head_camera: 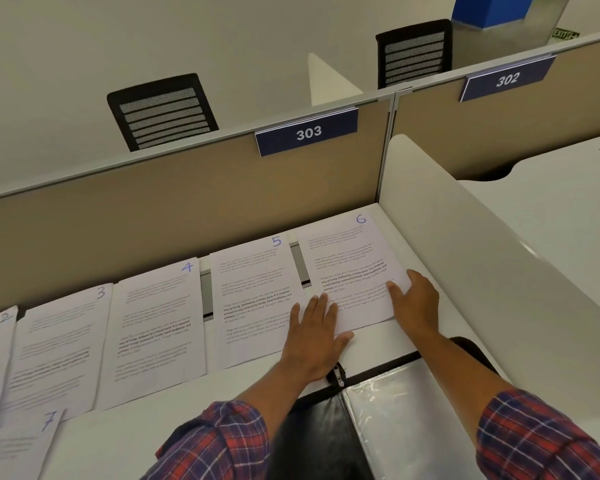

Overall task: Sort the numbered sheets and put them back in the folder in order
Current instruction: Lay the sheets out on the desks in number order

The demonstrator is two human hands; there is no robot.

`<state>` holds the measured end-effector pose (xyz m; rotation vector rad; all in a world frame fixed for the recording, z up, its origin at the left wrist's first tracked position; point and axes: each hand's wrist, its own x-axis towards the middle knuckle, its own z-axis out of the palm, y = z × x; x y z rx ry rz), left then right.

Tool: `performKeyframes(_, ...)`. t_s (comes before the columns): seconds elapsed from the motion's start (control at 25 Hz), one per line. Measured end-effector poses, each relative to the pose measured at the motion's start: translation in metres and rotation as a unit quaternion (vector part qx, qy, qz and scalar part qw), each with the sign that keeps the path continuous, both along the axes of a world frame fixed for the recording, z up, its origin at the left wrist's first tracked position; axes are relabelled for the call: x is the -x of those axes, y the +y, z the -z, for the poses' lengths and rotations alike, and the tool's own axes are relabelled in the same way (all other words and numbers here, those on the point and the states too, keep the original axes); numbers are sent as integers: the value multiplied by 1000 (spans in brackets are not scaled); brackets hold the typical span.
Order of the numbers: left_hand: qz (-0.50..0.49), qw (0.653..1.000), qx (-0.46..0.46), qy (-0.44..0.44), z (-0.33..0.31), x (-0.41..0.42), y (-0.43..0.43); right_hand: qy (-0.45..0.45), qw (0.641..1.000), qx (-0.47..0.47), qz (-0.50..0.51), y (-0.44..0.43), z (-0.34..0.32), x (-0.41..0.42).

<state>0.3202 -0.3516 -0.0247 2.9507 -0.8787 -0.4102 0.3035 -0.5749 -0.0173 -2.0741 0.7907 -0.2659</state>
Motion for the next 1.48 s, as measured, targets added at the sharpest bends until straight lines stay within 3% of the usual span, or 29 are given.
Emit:
performKeyframes(0.16,5,1000,16,3,-3,3,1,70,984,162,1,11,6,16)
performKeyframes(0.44,4,999,25,-24,-17,22,32,37,948,299,-103,58,7,60)
performKeyframes(0.96,-68,995,37,-56,-39,102,233,49,906,338,-251,260,-14,134)
performKeyframes(1.48,-112,990,40,-74,-23,173,529,69,915,252,-307,556,-14,190)
